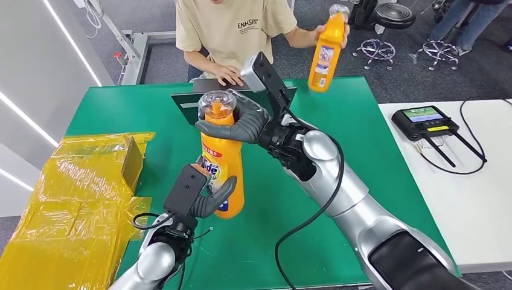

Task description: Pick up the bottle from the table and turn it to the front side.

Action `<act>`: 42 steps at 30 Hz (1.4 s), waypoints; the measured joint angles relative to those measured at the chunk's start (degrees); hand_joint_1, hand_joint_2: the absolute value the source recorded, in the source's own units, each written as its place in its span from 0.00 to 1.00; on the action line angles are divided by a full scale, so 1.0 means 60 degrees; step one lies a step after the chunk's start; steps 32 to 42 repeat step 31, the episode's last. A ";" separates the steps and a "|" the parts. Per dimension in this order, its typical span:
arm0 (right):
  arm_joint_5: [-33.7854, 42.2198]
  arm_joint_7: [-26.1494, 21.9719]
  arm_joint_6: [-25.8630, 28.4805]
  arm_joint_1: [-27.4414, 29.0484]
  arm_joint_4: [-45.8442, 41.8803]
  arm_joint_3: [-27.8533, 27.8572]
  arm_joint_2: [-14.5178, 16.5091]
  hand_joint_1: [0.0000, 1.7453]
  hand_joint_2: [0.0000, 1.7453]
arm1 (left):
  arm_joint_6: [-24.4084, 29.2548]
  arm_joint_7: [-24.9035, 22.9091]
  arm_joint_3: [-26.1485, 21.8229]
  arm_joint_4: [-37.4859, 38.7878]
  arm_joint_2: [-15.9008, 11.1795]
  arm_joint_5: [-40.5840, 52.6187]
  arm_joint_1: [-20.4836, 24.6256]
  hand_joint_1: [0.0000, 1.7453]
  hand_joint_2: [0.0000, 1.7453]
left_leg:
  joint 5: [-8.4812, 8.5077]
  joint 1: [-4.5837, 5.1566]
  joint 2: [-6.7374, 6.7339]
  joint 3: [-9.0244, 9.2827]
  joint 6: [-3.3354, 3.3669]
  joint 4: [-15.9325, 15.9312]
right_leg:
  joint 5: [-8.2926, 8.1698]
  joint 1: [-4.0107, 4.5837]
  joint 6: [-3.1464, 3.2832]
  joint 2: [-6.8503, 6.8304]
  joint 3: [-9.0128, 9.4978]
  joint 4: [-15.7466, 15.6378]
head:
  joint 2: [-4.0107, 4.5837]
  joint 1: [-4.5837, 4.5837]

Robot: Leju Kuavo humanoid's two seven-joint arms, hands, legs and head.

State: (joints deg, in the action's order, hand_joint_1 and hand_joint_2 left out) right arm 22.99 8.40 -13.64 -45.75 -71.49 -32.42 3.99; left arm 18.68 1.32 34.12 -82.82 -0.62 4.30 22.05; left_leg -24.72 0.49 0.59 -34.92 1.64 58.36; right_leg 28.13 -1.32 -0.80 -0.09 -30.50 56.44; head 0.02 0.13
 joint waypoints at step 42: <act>-0.3096 -0.1969 0.0906 0.7291 -0.5945 0.5335 -0.4503 0.00 0.00 | 0.0579 -0.0782 -0.7907 -0.2284 -0.2087 0.2443 -0.4402 0.00 0.00 | -0.0051 -0.0003 0.0041 -0.0002 -0.0014 -0.0006 | 0.0059 0.0003 0.0005 -0.0049 0.0017 -0.0019 | 0.0000 0.0002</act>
